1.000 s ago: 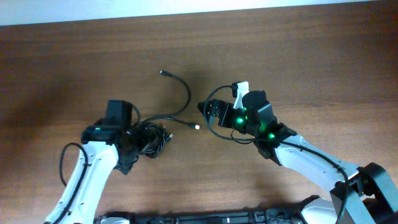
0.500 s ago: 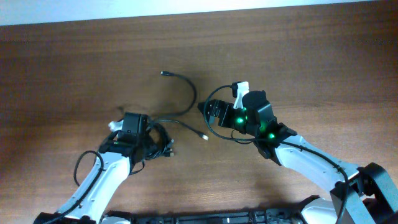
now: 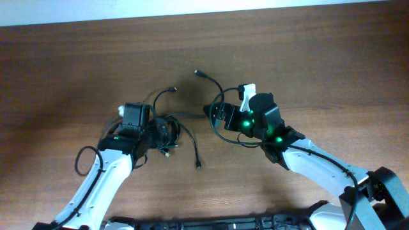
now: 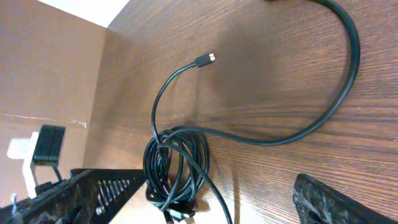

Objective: Untangle cables

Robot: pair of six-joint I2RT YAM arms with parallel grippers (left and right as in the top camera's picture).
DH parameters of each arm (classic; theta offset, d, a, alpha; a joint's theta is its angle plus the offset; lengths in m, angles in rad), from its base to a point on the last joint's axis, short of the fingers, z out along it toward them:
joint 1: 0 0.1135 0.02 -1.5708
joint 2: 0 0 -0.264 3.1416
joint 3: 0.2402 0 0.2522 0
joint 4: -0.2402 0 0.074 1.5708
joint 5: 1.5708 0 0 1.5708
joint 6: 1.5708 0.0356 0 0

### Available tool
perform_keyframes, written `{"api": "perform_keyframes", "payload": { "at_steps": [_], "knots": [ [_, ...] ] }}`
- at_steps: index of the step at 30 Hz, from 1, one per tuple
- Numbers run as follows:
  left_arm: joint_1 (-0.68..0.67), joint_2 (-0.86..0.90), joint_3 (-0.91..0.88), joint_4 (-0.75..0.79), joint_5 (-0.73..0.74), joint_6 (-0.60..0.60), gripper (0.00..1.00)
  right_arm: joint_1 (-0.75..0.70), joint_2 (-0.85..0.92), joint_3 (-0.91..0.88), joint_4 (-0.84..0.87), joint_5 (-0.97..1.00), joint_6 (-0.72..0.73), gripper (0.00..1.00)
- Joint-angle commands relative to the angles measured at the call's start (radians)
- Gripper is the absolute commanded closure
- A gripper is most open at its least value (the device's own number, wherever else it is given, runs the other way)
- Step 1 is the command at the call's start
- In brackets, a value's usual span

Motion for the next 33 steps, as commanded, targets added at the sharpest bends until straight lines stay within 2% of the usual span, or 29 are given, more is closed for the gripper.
{"api": "perform_keyframes", "payload": {
  "at_steps": [1,3,5,8,13,15,16,17,19,23,24,26,27,28,29,30,32,33],
  "knots": [
    [-0.002,-0.003,0.011,-0.006,0.033,-0.274,0.01,-0.002,0.001,0.007,0.003,0.009,-0.014,0.02],
    [-0.002,-0.003,0.011,-0.018,0.146,-0.274,0.01,-0.002,0.001,0.007,0.003,0.009,-0.014,0.02],
    [-0.002,-0.003,0.011,-0.029,0.147,-0.275,0.01,-0.002,0.001,0.007,0.003,0.009,-0.014,0.02],
    [-0.002,0.0,0.011,-0.117,0.146,-0.431,0.01,-0.002,0.001,0.007,0.003,0.009,-0.014,0.02],
    [-0.018,0.0,0.011,-0.226,0.237,-0.435,0.01,-0.002,0.001,0.007,0.003,0.009,-0.014,0.02],
    [-0.055,0.0,0.011,-0.22,0.212,-0.475,0.01,-0.002,0.001,0.007,0.003,0.009,-0.014,0.01],
    [-0.076,0.0,0.01,-0.22,0.146,-0.548,0.01,-0.002,0.001,0.007,0.003,0.009,-0.014,0.02],
    [-0.086,0.002,0.01,-0.219,0.097,-0.571,0.01,-0.002,0.001,0.007,0.003,0.009,-0.014,0.01],
    [-0.086,0.007,0.009,-0.216,0.025,-0.577,0.01,-0.002,0.001,0.007,0.003,0.009,-0.014,0.02],
    [-0.086,0.098,0.008,-0.134,0.027,-0.577,0.02,-0.002,0.001,0.007,0.003,0.009,-0.014,0.02],
    [-0.087,0.13,0.008,-0.124,0.034,-0.577,0.11,-0.003,0.001,0.007,0.003,0.009,-0.014,0.02],
    [-0.086,0.19,0.008,-0.107,0.041,-0.577,0.48,-0.002,0.001,0.007,0.003,0.009,-0.014,0.02],
    [-0.086,0.212,0.008,-0.106,0.04,-0.576,0.81,-0.003,0.001,0.007,0.003,0.009,-0.014,0.02],
    [-0.086,0.213,0.008,-0.106,0.033,-0.576,1.0,-0.002,0.001,0.007,0.003,0.009,-0.014,0.02],
    [-0.086,0.212,0.008,-0.106,0.023,-0.575,1.0,-0.002,0.001,0.007,0.003,0.009,-0.014,0.01],
    [-0.086,0.211,0.009,-0.101,0.005,-0.52,1.0,-0.002,0.001,0.007,0.003,0.009,-0.014,0.02],
    [-0.086,0.208,0.039,-0.101,-0.016,-0.327,1.0,-0.003,0.001,0.007,0.003,0.009,-0.014,0.02],
    [-0.086,0.199,0.089,-0.128,-0.016,-0.189,1.0,-0.002,0.001,0.007,0.003,0.009,-0.014,0.02]
  ]
}}
